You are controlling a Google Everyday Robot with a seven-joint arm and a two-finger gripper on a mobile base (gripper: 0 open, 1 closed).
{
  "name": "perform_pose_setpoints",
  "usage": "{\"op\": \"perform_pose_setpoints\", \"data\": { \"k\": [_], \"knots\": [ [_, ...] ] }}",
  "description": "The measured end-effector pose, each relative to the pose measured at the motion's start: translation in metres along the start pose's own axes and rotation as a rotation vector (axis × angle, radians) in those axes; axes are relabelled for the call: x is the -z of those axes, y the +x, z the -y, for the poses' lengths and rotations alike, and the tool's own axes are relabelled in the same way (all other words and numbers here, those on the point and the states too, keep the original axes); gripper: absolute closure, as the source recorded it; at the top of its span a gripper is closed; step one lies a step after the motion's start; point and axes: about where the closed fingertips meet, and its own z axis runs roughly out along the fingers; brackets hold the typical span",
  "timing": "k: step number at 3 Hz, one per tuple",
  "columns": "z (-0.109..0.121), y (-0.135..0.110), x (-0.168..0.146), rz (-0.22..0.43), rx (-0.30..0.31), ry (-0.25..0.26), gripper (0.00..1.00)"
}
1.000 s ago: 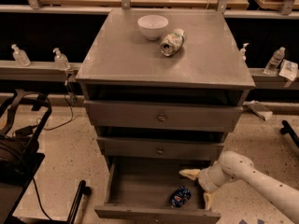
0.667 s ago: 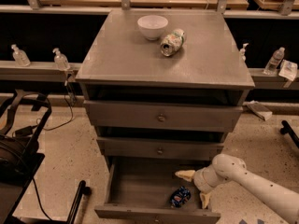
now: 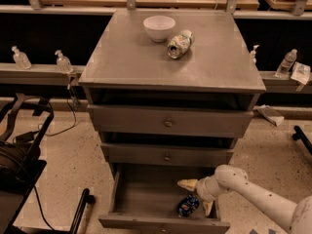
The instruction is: Pick pepsi can from bottom drawer and place on counter
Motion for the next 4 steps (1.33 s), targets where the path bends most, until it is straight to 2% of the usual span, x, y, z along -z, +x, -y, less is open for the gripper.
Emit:
{"op": "perform_pose_setpoints", "data": {
  "k": [1,2,4],
  "knots": [
    [-0.003,0.011,-0.028,0.001,0.034,0.025,0.00],
    [-0.007,0.024,-0.058,-0.015,0.051,0.011,0.00],
    [-0.027,0.042,-0.104,0.008,-0.008,-0.042,0.03]
  ]
}}
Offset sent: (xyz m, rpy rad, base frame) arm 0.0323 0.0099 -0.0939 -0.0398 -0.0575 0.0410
